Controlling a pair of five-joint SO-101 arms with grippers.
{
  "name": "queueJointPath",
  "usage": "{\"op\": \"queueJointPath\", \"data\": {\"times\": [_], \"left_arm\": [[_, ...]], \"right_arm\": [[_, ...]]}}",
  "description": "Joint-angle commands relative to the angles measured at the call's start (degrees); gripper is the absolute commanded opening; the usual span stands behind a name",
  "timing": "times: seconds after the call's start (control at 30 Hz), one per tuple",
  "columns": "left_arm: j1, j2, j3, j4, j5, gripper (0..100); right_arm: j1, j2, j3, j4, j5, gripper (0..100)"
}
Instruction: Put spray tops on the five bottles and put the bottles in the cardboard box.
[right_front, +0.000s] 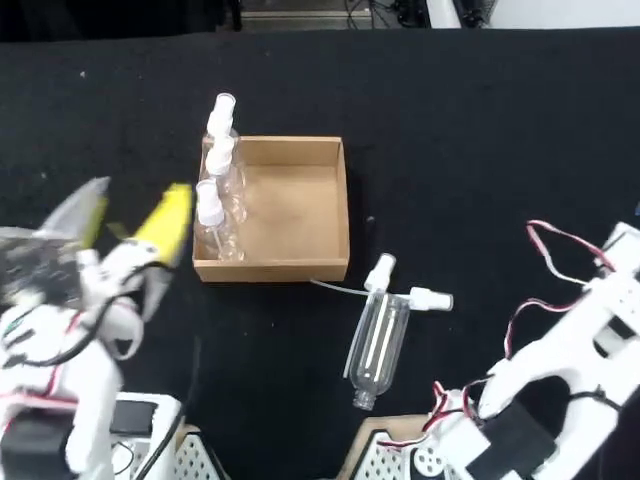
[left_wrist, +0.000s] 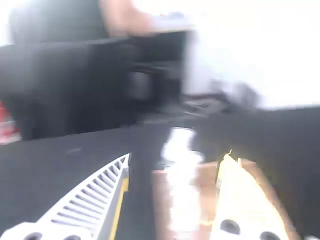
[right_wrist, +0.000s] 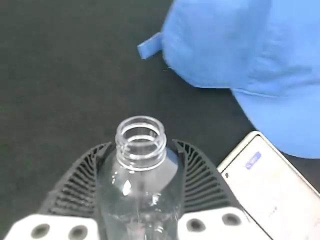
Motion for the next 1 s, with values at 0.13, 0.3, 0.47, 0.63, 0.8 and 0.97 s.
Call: {"op": "queueJointPath", "data": {"times": [0.13, 0.3, 0.47, 0.63, 0.8, 0.97], "left_arm": [[30.6, 12.7, 4.9, -14.2, -0.4, 26], [38.3, 21.4, 15.8, -23.0, -2.3, 26], [41.5, 27.9, 25.1, -33.9, -3.1, 26], [44.4, 34.5, 25.0, -39.8, -2.8, 26], [46.3, 45.3, 17.5, -42.2, -1.9, 26], [49.6, 58.6, 10.1, -42.7, -2.4, 26]], "right_arm": [[8.3, 4.2, -7.2, 0.3, 0.1, 1.1], [10.6, 7.7, -8.8, 0.3, 0.1, 1.1], [10.1, 10.1, -10.1, 0.4, 0.1, 1.1], [8.3, 10.1, -13.1, 6.2, 0.1, 1.1], [8.3, 10.2, -18.9, 12.8, -0.1, 1.1], [8.7, 10.5, -22.0, 17.0, 0.1, 1.1]]}}
